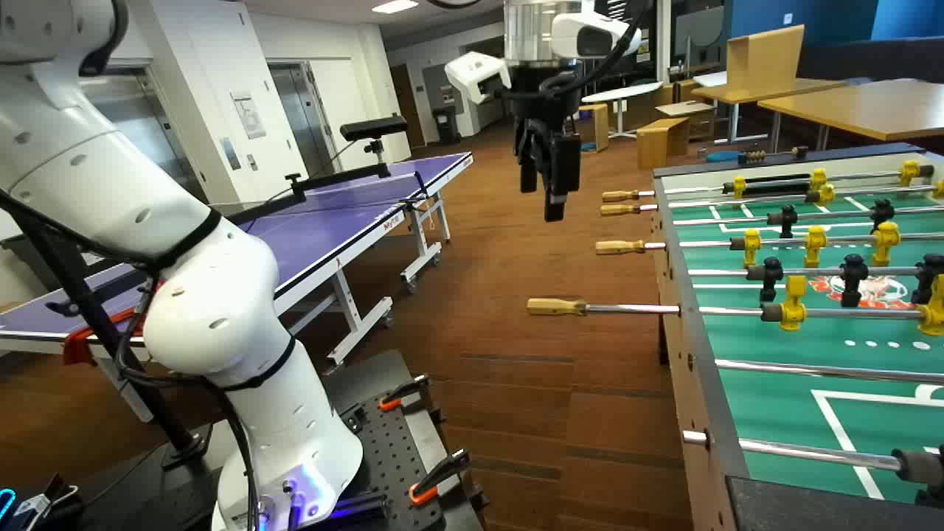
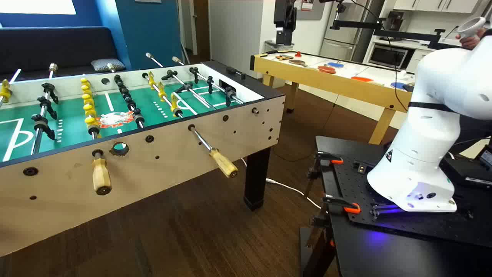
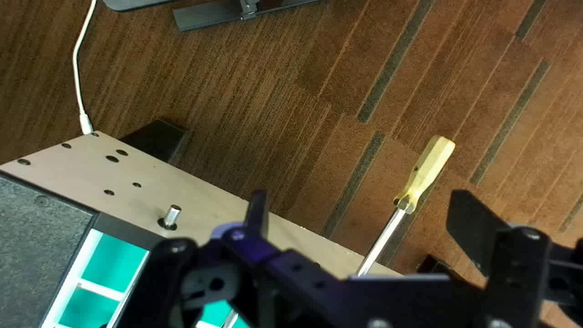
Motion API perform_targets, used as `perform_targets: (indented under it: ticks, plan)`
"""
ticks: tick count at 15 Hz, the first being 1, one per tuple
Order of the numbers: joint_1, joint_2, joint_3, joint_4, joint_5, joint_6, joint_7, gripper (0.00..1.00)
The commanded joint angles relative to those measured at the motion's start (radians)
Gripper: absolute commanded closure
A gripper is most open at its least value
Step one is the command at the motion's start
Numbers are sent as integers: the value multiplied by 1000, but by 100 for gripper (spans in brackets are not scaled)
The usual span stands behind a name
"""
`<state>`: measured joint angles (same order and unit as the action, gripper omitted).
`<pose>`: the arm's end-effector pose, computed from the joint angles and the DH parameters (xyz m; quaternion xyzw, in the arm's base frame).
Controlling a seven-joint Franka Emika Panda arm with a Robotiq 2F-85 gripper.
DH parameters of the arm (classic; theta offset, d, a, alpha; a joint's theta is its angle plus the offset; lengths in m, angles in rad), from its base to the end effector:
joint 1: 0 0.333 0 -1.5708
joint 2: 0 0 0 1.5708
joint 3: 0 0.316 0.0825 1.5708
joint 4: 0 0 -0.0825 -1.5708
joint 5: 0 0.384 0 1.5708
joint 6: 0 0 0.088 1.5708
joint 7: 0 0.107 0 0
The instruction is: Turn the right rod clockwise
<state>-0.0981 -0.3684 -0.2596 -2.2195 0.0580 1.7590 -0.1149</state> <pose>0.4060 -0.1561 0.5109 -0.9890 0.1168 0.0338 0.0841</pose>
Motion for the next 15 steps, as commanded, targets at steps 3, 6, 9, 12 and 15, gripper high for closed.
perform_targets:
  ticks: [3, 6, 9, 12, 15]
  plan:
    - [-24, 3, 20, 3, 7, -3, -7, 0]
    - [-12, -1, 57, -12, -22, 22, 15, 0]
    - [23, 8, 158, -46, -100, 52, 54, 0]
    - [64, 31, 275, -98, -211, 109, 128, 0]
    - [114, 55, 383, -174, -337, 209, 233, 0]
